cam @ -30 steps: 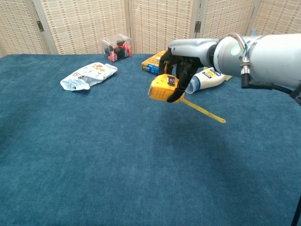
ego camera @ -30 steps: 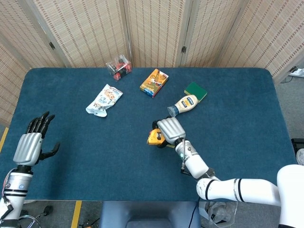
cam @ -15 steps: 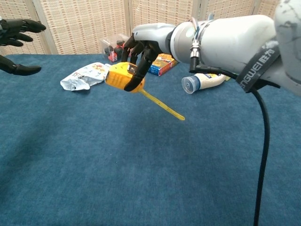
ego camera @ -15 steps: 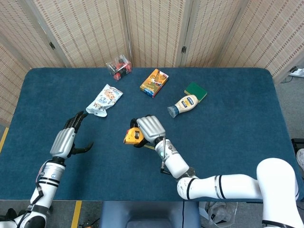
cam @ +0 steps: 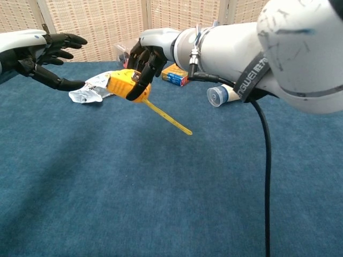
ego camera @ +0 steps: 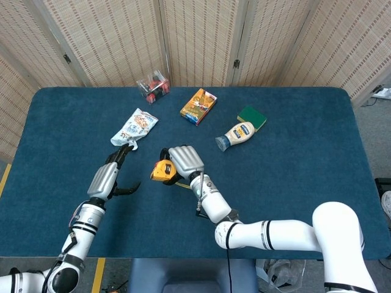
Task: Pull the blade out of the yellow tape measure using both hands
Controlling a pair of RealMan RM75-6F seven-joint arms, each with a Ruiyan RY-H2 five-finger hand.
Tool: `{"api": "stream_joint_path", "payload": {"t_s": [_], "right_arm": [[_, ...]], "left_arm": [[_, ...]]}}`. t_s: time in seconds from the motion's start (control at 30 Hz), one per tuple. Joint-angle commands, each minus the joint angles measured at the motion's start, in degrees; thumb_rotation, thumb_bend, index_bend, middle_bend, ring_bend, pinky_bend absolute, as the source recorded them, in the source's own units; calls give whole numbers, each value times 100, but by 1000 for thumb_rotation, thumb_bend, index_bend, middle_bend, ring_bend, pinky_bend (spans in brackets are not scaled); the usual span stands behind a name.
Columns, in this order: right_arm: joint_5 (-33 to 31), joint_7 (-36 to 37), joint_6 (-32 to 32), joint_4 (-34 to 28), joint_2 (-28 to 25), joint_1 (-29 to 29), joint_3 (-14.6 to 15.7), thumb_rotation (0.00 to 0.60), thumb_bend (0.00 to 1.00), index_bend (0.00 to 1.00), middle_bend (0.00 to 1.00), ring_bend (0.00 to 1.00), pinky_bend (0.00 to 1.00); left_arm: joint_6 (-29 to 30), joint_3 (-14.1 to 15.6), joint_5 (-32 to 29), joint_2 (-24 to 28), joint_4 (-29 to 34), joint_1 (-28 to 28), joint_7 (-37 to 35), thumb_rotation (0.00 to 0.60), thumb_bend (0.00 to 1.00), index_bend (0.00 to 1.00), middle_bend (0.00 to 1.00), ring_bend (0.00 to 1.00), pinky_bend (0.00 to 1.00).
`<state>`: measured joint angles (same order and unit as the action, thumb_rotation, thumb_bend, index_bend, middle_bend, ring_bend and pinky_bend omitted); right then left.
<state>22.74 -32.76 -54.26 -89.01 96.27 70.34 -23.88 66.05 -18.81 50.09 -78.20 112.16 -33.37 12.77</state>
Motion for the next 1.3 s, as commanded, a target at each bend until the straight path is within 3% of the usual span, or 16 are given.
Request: {"api": "stream_joint_path", "payload": {"t_s": [0.03, 0.43, 1.3], "right_arm": [[-90, 38, -16, 185, 141, 121, -50, 600, 150, 625, 520, 406, 253], [-214, 116, 14, 695, 495, 402, -158, 600, 150, 625, 514, 406, 253], [-204, 163, 160, 871, 563, 494, -51, 600, 150, 625, 514, 405, 253]], "left_arm": [[26, -38, -84, -68, -43, -82, 44, 600, 351, 0, 0, 0, 0], [122, -112, -335, -339, -241, -348, 129, 600, 331, 0, 0, 0, 0], [184, -30, -656, -425, -563, -566, 361, 600, 332, 0, 0, 0, 0]]}}
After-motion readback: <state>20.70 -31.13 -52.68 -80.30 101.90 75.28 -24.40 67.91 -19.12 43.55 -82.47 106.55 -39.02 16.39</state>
